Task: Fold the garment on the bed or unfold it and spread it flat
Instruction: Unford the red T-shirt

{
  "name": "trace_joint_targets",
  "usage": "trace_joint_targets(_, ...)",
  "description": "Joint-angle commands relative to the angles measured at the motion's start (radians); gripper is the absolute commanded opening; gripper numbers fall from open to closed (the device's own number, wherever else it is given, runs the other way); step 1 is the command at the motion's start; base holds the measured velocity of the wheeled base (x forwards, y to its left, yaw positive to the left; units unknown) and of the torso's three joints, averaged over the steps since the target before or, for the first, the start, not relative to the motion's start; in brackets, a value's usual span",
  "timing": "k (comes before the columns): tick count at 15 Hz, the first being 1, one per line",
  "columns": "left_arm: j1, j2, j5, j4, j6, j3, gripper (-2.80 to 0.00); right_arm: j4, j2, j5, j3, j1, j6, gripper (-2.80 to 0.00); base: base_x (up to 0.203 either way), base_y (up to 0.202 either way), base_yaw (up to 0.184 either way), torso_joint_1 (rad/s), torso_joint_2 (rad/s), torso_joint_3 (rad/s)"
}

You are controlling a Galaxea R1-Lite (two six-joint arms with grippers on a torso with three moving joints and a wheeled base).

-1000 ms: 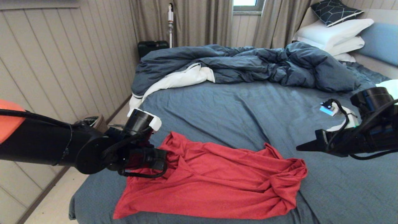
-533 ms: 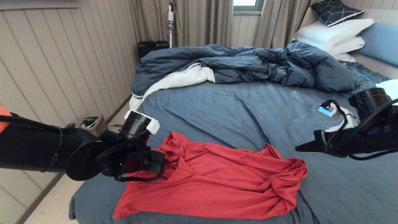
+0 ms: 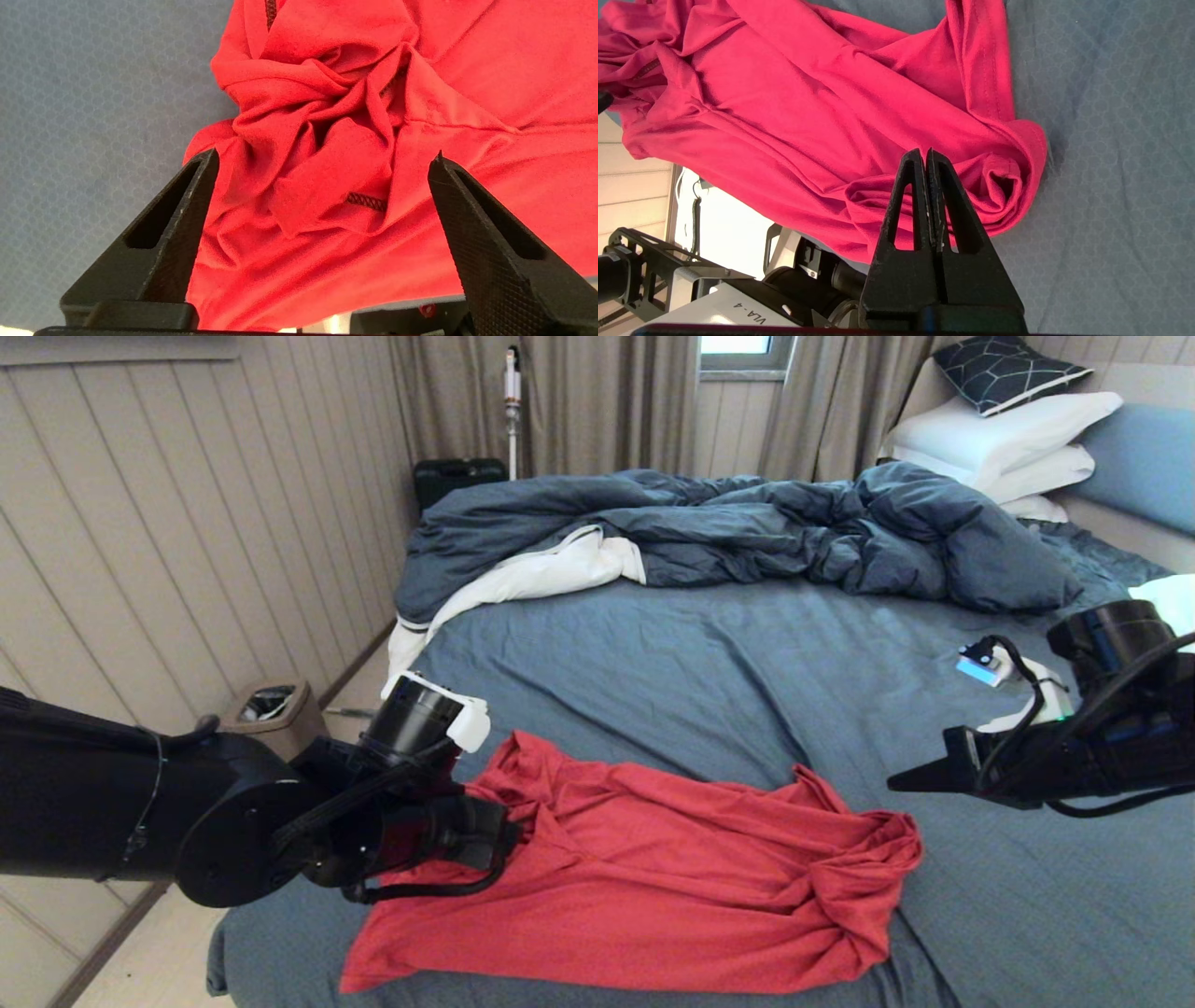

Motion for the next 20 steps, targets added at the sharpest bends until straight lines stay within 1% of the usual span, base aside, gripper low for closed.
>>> trace_joint_targets(1,-0.002,0.017,0.002,-0.006,-0.002,0.011,0.00,0.002,0.002,0.004,0.000,0.000,0.000,-2.80,0.000,0.000,0.000,0.000,0.00,0.000)
trace_joint_targets(2,-0.008,0.020,0.002,-0.014,0.000,0.015,0.00,0.002,0.002,0.004,0.000,0.000,0.000,-2.80,0.000,0.000,0.000,0.000,0.00,0.000)
trace_joint_targets(3,-0.016,0.024,0.002,-0.018,0.000,0.016,-1.49,0.000,0.002,0.004,0.000,0.000,0.000,-2.80,0.000,0.000,0.000,0.000,0.00,0.000)
trace_joint_targets(4,-0.018,0.024,0.002,-0.020,0.000,0.014,-2.80,0.000,0.002,0.004,-0.001,0.000,0.000,-2.80,0.000,0.000,0.000,0.000,0.00,0.000)
trace_joint_targets(8,-0.019,0.034,0.003,-0.038,0.001,0.016,-2.80,0.000,0.002,0.002,-0.001,-0.002,0.000,-2.80,0.000,0.000,0.000,0.000,0.00,0.000)
trace_joint_targets(12,-0.025,0.003,0.015,-0.040,0.003,0.013,-2.80,0.000,0.005,0.002,-0.005,0.000,0.000,-2.80,0.000,0.000,0.000,0.000,0.00,0.000)
trace_joint_targets(14,-0.025,-0.005,0.018,-0.040,0.001,0.025,-2.80,0.001,0.003,0.004,-0.006,-0.002,0.000,-2.80,0.000,0.000,0.000,0.000,0.00,0.000)
trace_joint_targets(16,-0.025,-0.047,0.024,-0.038,0.001,0.043,-2.80,0.002,0.003,0.004,-0.005,0.000,0.001,-2.80,0.000,0.000,0.000,0.000,0.00,0.000)
trace_joint_targets(17,-0.031,-0.078,0.038,-0.038,0.001,0.064,-2.80,0.002,0.002,0.004,-0.005,0.000,0.001,-2.80,0.000,0.000,0.000,0.000,0.00,0.000)
trace_joint_targets(19,-0.093,-0.149,0.093,-0.038,0.001,0.138,-2.80,0.002,0.002,0.004,-0.005,0.000,0.000,-2.80,0.000,0.000,0.000,0.000,0.00,0.000)
trace_joint_targets(20,-0.100,-0.155,0.107,-0.039,0.001,0.146,-2.80,0.002,0.001,0.004,-0.003,0.001,0.000,-2.80,0.000,0.000,0.000,0.000,0.00,0.000)
